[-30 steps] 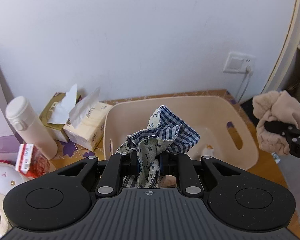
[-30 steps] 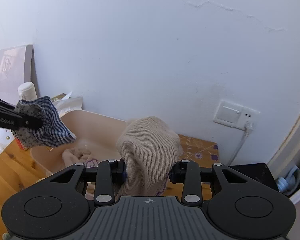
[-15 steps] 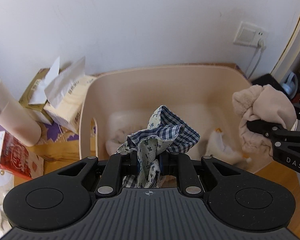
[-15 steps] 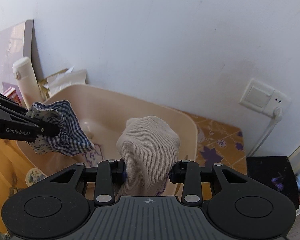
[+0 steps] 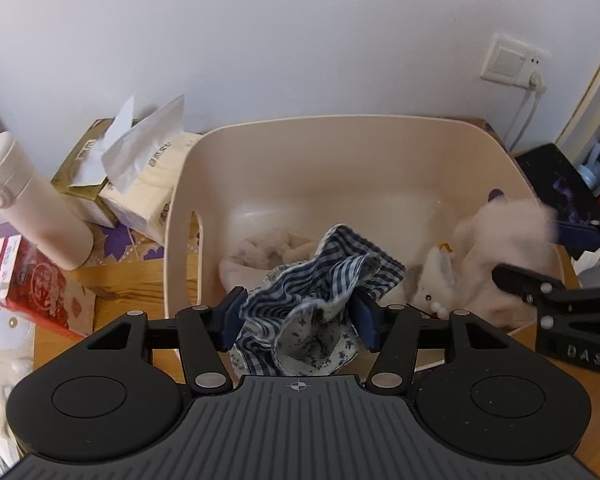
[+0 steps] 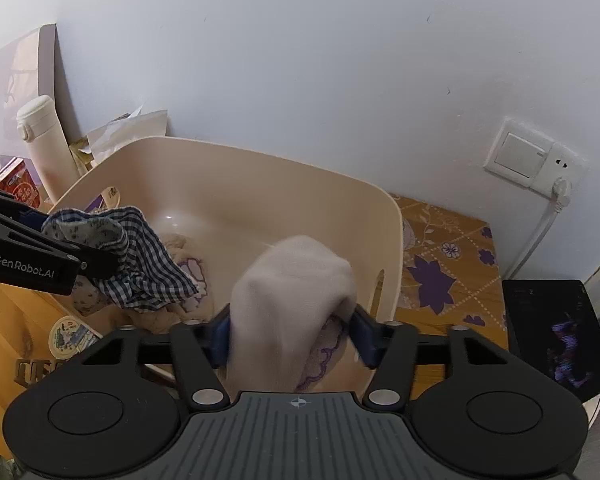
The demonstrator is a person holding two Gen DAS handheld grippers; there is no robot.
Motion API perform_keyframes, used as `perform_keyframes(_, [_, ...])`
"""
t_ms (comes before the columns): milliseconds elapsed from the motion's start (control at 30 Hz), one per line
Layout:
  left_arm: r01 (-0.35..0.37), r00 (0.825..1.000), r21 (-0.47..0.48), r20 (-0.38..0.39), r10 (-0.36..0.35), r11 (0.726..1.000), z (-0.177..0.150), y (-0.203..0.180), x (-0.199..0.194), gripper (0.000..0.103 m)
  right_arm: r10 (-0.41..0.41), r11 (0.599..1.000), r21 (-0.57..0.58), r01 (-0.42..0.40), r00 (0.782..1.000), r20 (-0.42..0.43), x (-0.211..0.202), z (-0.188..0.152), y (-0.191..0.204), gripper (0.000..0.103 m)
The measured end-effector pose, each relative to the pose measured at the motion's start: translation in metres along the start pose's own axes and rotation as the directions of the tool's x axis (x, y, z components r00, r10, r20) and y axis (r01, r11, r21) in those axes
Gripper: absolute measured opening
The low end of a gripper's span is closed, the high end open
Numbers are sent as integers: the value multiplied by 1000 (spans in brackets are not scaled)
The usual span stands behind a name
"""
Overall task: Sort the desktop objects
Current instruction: 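Carry both cloths over the basket and release them inside, then move both tools back toward the green scrunchie and brown claw clip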
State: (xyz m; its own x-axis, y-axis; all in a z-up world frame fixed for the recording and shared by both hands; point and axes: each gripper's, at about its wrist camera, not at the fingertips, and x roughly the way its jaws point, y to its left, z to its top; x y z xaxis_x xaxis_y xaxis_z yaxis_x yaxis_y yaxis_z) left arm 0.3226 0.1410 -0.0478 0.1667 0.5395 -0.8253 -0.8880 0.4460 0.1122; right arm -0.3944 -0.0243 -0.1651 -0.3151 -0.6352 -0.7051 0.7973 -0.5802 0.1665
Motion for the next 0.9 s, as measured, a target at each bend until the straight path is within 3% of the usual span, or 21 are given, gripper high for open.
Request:
perform_keyframes(100, [3,1000,-25,7,-3,1000,-2,1,-8,58,-16,1000,-1,16,1000,23,-9,0,1,88])
perform_keyframes(200, [-15,1000,-20,21,15,1000,-6,-1,-16,71,-24,1000,-5,25,999,44,-20,-1,4,93])
perform_keyframes(300, [-24,998,-32,60,26,999,-11,-1,-29,74,-39,999,-9,40,997,64,-32,-2,6,100])
perform_keyframes(333, [-23,998,-37,63,26,999,-12,0,-32,75,-84,996,8,84,994,66,-33,2,-6,101])
perform_keyframes(900, [-68,989,-97,124,80,993,-70,16,-96,81,-103,994,55,97,988,112,-94,-44,28,103])
